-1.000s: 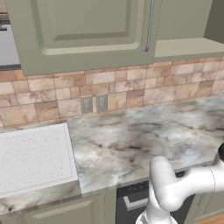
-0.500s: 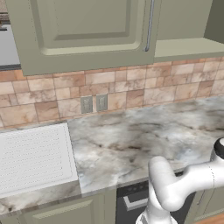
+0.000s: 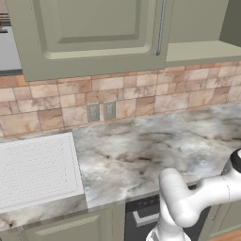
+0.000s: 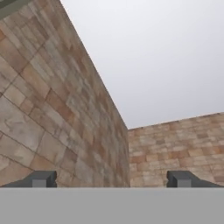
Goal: Pick up the dish brush and soap dispenser from the sink, and place them back in the cabinet, and close the cabinet doors.
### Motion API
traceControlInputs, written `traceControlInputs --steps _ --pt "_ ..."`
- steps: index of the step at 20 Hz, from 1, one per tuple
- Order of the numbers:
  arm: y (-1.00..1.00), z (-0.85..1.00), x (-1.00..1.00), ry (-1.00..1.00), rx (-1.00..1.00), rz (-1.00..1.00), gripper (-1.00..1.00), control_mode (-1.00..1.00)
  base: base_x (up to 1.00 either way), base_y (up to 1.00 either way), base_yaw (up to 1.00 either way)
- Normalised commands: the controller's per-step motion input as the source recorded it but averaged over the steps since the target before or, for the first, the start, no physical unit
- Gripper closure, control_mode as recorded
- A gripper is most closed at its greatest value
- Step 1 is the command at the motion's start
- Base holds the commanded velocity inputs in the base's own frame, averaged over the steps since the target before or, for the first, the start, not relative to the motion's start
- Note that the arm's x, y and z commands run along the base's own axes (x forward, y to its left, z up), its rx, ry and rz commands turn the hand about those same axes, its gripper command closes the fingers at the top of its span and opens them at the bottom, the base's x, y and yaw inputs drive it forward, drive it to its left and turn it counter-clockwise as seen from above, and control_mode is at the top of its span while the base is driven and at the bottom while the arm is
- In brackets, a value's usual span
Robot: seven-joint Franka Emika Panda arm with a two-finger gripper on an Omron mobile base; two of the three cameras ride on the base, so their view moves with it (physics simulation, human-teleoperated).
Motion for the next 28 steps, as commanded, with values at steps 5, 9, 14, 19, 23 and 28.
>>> traceControlInputs --steps 5,9,14,19,23,28 --pt "0.01 -0.14 0.0 -0.27 -0.1 0.0 -1.0 -1.0 0.0 0.0 0.0" --pt "0.02 -0.13 0.0 -0.25 -0.09 0.0 -1.0 -1.0 0.0 0.0 0.0" --pt "0.11 -0.13 0.0 -0.18 -0.09 0.0 -1.0 -1.0 0.0 0.0 0.0" --pt "0.2 -0.15 0.0 -0.15 -0.12 0.0 -1.0 -1.0 0.0 0.0 0.0" --pt "0.22 -0.19 0.0 -0.13 -0.13 0.0 -1.0 -1.0 0.0 0.0 0.0" --pt "0.14 -0.17 0.0 -0.15 -0.12 0.0 -1.0 -1.0 0.0 0.0 0.0"
